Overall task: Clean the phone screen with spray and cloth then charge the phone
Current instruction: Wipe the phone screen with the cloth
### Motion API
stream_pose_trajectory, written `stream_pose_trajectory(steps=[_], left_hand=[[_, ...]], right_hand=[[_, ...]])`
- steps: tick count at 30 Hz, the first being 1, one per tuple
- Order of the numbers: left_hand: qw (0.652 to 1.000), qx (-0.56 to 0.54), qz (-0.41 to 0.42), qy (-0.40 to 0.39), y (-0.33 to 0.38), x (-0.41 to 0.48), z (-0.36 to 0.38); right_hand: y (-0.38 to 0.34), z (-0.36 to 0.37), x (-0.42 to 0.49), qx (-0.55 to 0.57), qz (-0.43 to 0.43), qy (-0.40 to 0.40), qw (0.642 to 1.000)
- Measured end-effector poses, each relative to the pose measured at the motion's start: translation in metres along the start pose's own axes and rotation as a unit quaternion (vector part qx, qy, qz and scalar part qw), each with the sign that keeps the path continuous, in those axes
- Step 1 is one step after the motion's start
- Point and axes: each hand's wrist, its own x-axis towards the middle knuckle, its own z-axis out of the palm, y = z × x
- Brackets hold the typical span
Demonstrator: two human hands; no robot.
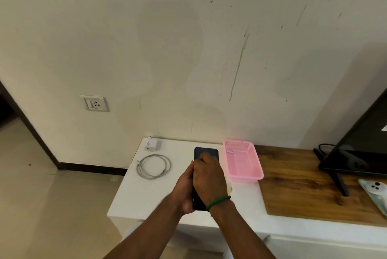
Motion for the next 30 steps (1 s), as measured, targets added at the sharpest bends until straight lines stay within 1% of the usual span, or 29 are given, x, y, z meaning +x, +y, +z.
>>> stream_pose_trajectory(steps=[6,11,14,18,23,26,30], left_hand=[[1.000,-0.011,-0.014,-0.007,-0.003,0.004,-0.006],[0.998,0.054,-0.010,0.039,0.001,0.011,-0.015],[0.996,0.072,0.003,0.043,0.001,0.014,-0.019],[0.996,0.074,0.003,0.043,-0.001,0.015,-0.021],[0.996,0.072,0.000,0.053,-0.002,0.019,-0.021],[0.997,0.063,-0.012,0.047,0.000,0.018,-0.018],[0.999,0.028,-0.018,0.025,0.001,0.015,-0.013]], right_hand=[[0.003,0.000,-0.002,0.003,0.008,-0.008,1.000],[0.024,-0.015,0.013,-0.010,0.039,0.017,0.999],[0.034,-0.022,0.020,0.005,0.068,0.035,0.997],[0.039,-0.022,0.018,0.003,0.082,0.034,0.996],[0.036,-0.021,0.017,-0.006,0.074,0.038,0.996],[0.029,-0.018,0.015,-0.008,0.054,0.039,0.998],[0.013,-0.012,0.009,-0.018,0.027,0.022,0.999]])
